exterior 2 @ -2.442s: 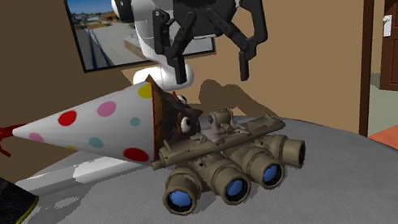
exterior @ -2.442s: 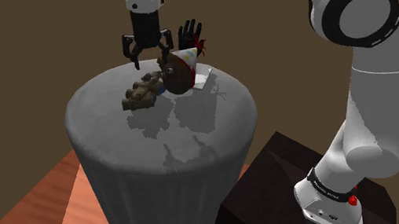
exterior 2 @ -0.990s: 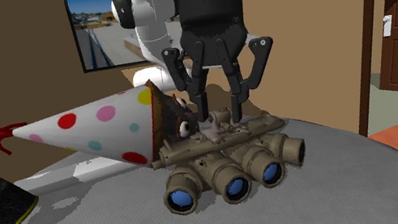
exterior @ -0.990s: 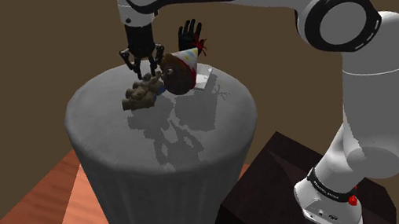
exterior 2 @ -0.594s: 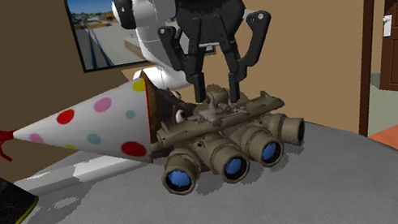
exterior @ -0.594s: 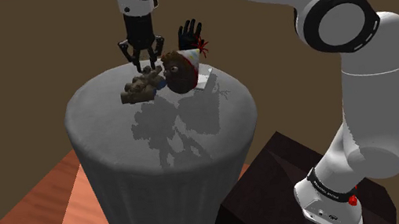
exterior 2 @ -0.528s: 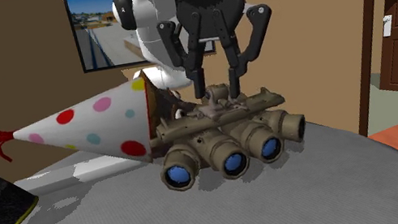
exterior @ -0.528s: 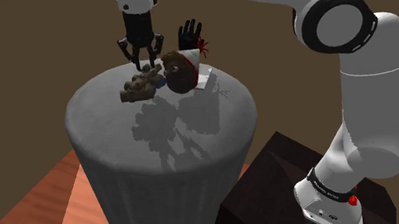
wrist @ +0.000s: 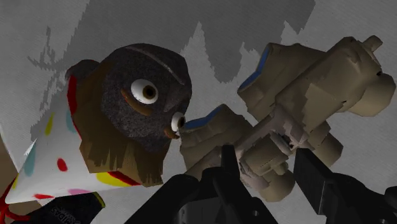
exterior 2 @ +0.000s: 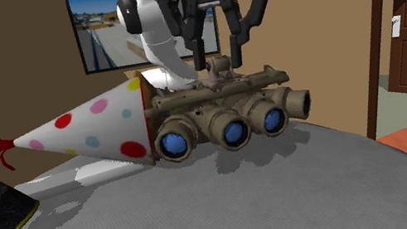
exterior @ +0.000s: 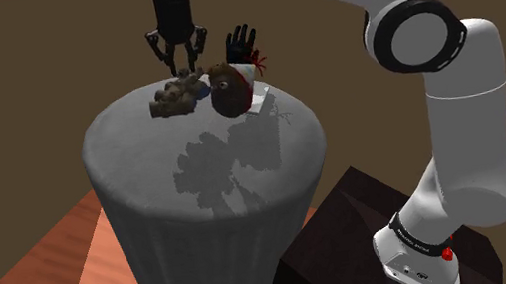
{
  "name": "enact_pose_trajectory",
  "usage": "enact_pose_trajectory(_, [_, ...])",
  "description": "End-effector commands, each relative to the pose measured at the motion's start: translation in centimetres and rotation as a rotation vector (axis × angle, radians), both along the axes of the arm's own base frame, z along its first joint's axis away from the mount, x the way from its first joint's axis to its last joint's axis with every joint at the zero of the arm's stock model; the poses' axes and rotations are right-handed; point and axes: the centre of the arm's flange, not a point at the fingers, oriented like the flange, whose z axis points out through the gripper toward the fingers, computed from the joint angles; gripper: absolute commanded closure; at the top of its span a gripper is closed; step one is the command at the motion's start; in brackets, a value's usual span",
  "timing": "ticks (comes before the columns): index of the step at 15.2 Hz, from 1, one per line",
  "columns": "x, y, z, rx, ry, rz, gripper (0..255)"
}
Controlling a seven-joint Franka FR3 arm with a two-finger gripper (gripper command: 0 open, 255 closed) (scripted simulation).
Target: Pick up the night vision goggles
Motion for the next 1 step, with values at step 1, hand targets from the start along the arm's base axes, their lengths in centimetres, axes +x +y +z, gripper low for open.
enact_pose_trajectory(1, [0.03, -0.07, 0.46, 0.000, -0.001, 0.000, 255])
